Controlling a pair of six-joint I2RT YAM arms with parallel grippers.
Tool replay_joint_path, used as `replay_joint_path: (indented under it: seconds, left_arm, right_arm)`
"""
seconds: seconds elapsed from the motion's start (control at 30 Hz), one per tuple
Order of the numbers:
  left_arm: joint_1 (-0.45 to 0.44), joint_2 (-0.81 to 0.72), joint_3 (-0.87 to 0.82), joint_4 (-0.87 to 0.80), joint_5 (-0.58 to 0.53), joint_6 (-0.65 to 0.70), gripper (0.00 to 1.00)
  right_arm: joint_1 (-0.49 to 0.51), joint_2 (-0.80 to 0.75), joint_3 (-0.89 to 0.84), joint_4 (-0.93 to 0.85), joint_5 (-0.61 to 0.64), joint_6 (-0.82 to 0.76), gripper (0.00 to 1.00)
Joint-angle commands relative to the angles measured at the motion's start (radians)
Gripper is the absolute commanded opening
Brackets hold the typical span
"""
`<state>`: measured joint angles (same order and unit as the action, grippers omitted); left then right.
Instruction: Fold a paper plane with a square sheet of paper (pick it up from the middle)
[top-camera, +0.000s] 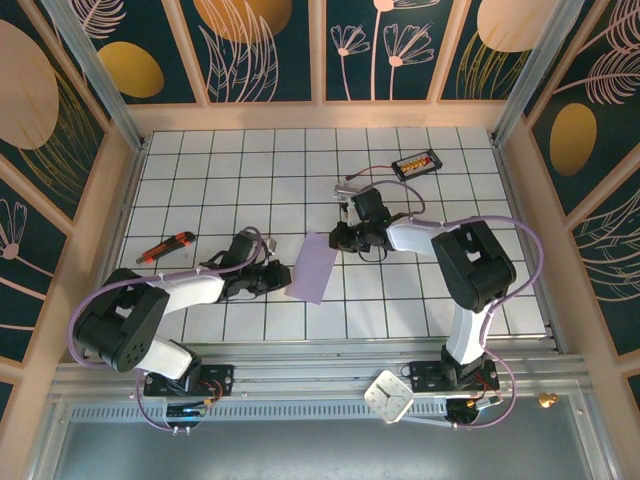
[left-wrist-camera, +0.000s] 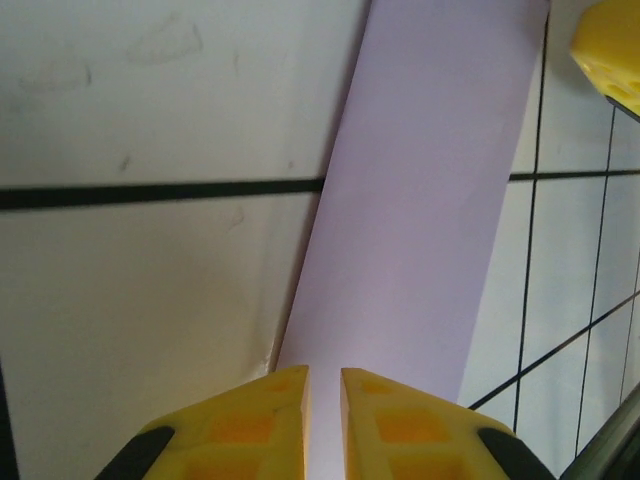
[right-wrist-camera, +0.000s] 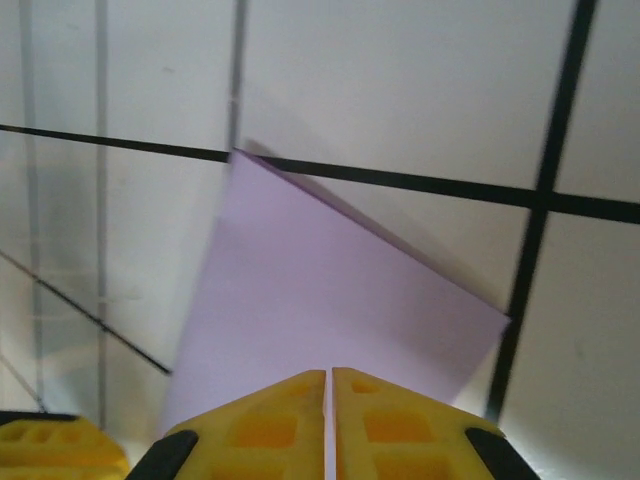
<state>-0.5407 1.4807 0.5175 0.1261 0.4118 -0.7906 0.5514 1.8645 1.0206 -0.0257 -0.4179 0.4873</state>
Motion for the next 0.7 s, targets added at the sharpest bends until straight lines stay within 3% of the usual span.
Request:
replay_joint_path:
  seconds: [0.0,0.37,0.57,0.67]
  left_arm:
    - [-0.009,0.025,-0.018,0.005,0.072,-0.001,0.18]
    - [-0.060,0.105,-0.010,0.239,0.257,-0.108,0.24]
    - [-0.035,0.004,0.076,0.153,0.102,-0.031,0.34]
    - [0.047,0.021,0.114,0.153,0.059,-0.050,0.24]
  right_arm:
    - [0.002,0.055,0.037,0.014,0.034,0.000,0.10]
    - [-0.047,0.219,0.252,-0.041,0.017,-0.091,0.10]
    - [-0.052,0.096,0.213,-0.043,-0.018,-0.136,0.12]
    - [-0.042,0.013,0.109,0.010,-0.054,-0.071,0.13]
